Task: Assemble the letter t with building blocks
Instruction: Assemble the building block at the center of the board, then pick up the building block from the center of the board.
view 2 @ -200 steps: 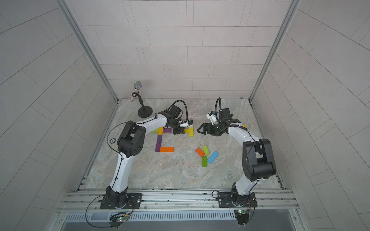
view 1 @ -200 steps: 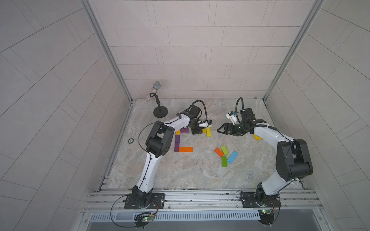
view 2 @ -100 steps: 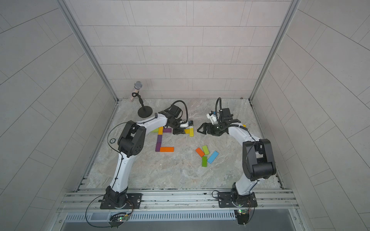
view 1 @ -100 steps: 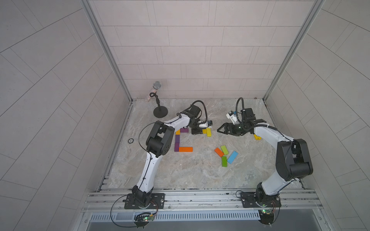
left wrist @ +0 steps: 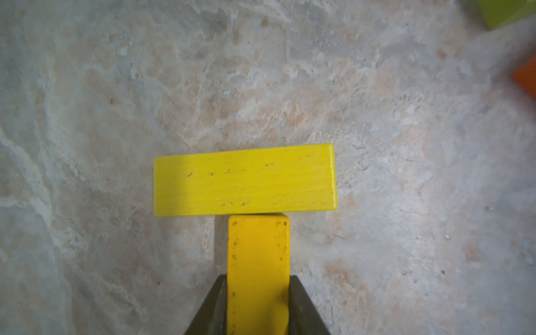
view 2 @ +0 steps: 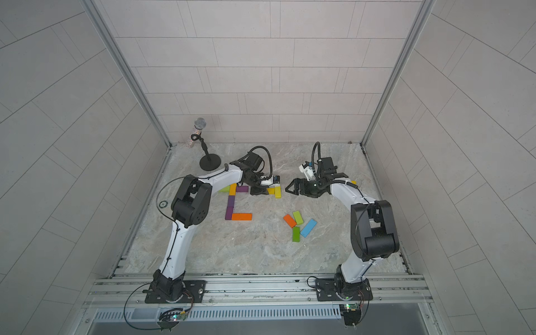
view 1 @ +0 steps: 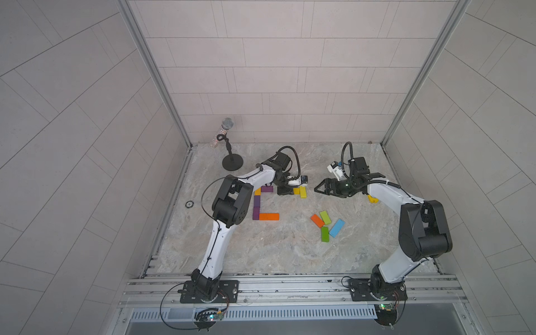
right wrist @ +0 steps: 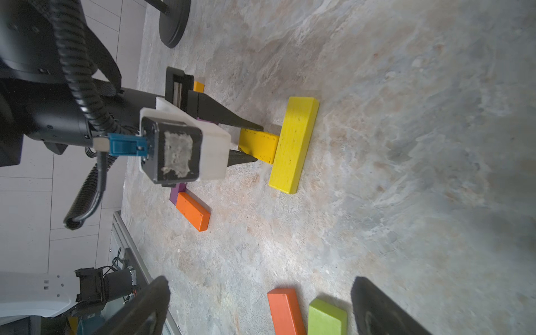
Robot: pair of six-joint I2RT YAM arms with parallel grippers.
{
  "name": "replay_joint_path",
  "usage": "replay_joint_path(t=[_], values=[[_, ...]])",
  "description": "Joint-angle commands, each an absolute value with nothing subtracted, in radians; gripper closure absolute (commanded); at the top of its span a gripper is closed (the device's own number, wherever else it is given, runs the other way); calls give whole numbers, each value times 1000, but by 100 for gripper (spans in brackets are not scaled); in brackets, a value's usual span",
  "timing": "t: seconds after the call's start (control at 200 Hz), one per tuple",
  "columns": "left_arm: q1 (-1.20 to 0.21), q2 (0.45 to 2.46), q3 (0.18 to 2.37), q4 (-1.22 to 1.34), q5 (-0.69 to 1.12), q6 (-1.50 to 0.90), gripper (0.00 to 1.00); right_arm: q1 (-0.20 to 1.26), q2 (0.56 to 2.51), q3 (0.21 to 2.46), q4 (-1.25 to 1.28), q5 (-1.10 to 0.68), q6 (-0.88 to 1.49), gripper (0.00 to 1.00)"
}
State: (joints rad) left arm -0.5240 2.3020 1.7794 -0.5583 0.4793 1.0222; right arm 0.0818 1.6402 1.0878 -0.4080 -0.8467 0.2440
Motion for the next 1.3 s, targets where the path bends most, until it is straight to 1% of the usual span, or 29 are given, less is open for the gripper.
replay_joint_path(t=[0.0, 0.505, 0.605, 0.685, 0.891, 1.211, 1.251, 1.266, 1.271, 1.281, 1.286, 1.296], values=[[-518, 2329, 1799, -565, 495, 1034, 67, 75, 1650, 1082, -396, -859, 233, 0], [-511, 2340, 1814, -543, 492, 1002, 66, 75, 1659, 1082, -393, -867, 237, 0], [-511, 2339, 1811, -543, 495, 1003, 64, 75, 1659, 1082, -393, -869, 237, 0], [-511, 2335, 1807, -543, 499, 1007, 58, 74, 1659, 1081, -392, -868, 236, 0], [-511, 2335, 1807, -543, 499, 1008, 37, 75, 1655, 1076, -391, -870, 233, 0], [-508, 2298, 1776, -549, 503, 1009, 24, 72, 1656, 1072, -390, -865, 225, 0], [-507, 2278, 1767, -550, 483, 1001, 19, 70, 1654, 1073, -394, -861, 220, 0], [-507, 2270, 1761, -549, 477, 998, 16, 71, 1651, 1074, -397, -860, 216, 1], [-506, 2266, 1760, -548, 477, 997, 14, 70, 1651, 1075, -399, -859, 215, 1], [-506, 2260, 1758, -549, 472, 992, 5, 70, 1649, 1075, -401, -857, 213, 0], [-506, 2257, 1756, -549, 470, 991, 2, 70, 1649, 1076, -404, -856, 211, 0], [-505, 2249, 1754, -550, 466, 987, 1, 70, 1648, 1077, -409, -855, 208, 0]])
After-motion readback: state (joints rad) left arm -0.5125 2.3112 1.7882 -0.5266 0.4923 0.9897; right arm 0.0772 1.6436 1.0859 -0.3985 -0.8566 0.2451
